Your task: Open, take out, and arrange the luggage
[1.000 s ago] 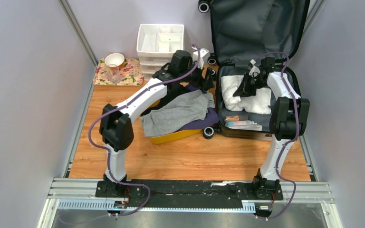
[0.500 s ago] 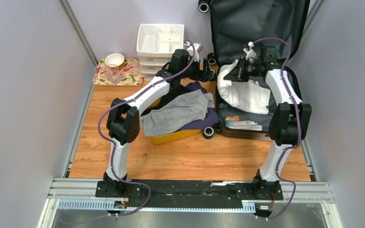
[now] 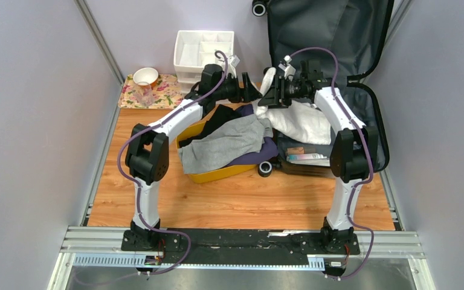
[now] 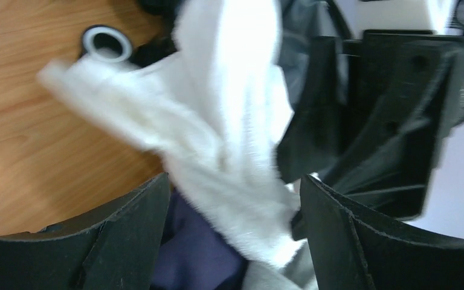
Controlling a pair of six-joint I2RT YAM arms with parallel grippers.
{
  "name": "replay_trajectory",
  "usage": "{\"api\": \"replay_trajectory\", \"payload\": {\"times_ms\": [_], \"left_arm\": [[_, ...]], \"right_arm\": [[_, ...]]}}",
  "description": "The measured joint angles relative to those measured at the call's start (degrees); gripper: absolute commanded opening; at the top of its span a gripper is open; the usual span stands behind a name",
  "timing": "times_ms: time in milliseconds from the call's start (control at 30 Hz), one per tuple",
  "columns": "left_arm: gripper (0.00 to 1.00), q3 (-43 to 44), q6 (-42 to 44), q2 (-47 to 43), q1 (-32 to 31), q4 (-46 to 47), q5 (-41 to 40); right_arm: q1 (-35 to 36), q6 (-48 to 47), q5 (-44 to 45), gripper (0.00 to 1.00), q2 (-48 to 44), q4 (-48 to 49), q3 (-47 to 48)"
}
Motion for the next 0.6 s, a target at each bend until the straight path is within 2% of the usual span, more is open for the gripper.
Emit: {"api": "replay_trajectory", "payload": {"times_ms": [200, 367, 600], "left_arm": [[0.86, 0.04, -5.05, 0.79, -0.39, 6.45, 4.66], [0.87, 0.28, -6.49, 2.32, -0.74, 6.99, 5.66], [0.87, 0.81, -3.8, 2.45, -0.85, 0.42, -0.04]], "right_arm": [[-1.22, -0.72, -1.31, 0.71, -0.33, 0.0, -1.33], [-3.93, -0.63, -2.4, 0.72, -1.4, -0.26, -2.8], [-15.39, -1.73, -0.72, 0.71, -5.29, -3.37, -4.59]]}}
